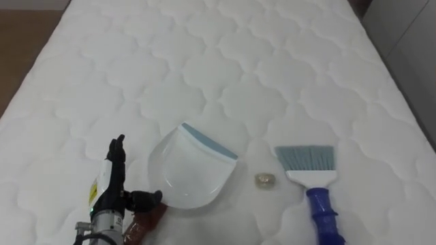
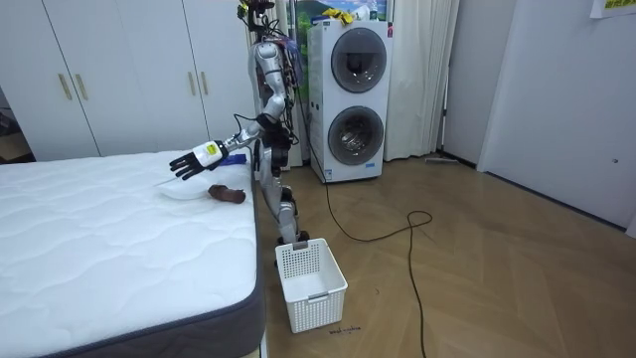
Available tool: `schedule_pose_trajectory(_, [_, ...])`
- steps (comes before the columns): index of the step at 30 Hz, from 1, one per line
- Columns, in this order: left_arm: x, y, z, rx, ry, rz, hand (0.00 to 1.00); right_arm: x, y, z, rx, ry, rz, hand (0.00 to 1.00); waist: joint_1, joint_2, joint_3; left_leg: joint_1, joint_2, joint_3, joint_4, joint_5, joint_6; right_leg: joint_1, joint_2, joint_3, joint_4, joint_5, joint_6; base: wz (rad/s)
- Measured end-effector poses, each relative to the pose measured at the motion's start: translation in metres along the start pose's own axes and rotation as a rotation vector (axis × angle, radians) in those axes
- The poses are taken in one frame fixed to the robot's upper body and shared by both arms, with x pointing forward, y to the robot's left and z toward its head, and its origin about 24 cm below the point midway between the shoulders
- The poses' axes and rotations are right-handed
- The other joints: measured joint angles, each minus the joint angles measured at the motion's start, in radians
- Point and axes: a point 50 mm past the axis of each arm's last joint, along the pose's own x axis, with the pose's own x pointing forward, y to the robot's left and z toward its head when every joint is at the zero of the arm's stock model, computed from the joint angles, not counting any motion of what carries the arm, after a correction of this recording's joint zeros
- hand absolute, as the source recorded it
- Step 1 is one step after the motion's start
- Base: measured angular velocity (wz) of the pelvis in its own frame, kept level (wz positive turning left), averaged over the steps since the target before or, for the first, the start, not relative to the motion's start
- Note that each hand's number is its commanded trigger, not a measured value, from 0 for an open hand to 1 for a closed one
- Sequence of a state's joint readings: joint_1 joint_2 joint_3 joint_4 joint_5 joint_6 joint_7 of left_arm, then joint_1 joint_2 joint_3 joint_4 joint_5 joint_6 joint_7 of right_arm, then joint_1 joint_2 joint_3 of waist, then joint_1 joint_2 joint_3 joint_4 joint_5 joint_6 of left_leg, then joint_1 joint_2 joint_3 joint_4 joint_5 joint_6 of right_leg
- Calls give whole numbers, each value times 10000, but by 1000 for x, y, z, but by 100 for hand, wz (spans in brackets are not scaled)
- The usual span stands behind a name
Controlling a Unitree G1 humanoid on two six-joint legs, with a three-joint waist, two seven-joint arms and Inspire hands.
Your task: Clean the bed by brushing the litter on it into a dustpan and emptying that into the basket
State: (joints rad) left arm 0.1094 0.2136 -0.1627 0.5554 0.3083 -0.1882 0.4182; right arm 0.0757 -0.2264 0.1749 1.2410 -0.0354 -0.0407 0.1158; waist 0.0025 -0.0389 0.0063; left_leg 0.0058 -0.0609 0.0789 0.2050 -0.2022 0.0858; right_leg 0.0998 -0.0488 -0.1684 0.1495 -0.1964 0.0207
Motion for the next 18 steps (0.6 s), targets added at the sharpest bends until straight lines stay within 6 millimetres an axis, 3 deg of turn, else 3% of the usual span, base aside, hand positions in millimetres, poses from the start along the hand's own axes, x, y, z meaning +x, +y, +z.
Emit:
schedule_pose_trajectory(6, [-1, -1, -4, 58, 160, -135, 0, -1, -3, -1, -30, 19, -14, 0, 3, 110, -45, -13, -1, -2, -2, 0, 0, -17, 0, 3, 1, 0, 0, 0])
schedule_pose_trajectory(18, [-7, -6, -22, 329, 901, -390, 0, -1, -4, 0, -31, -9, -56, 0, 20, 106, -31, -56, 1, -29, -30, 1, -1, -67, -2, -90, -4, 0, 0, 0])
